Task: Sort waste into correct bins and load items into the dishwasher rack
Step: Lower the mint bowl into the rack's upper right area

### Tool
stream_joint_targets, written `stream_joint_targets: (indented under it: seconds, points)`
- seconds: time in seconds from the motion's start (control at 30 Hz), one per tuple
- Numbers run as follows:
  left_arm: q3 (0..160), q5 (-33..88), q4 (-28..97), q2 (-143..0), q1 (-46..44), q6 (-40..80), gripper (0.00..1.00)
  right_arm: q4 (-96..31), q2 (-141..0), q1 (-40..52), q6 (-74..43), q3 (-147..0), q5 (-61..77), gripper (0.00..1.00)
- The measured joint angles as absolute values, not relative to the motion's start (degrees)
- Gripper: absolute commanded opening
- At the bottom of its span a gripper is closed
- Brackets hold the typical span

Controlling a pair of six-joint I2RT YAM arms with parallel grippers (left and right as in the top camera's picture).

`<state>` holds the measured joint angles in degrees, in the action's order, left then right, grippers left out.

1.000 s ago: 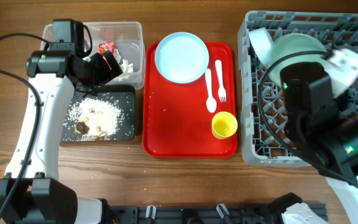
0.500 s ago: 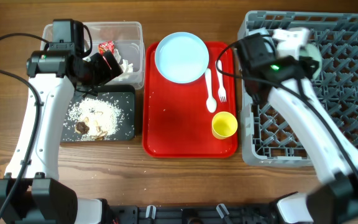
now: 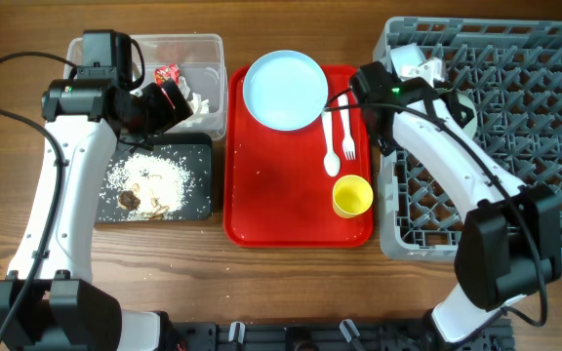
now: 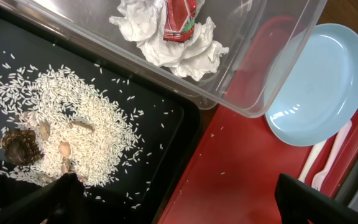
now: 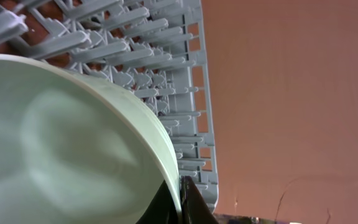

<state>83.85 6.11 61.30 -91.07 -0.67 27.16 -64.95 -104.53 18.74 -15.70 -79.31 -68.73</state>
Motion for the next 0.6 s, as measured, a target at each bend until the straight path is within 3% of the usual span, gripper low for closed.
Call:
stream_joint_targets:
  seconds: [0.6]
  points:
    - [83.9,6.1,61.3,-91.1,-0.7,27.2,1.0,-65.2,-104.5,16.7,-13.6,-79.4,-65.2,0.04]
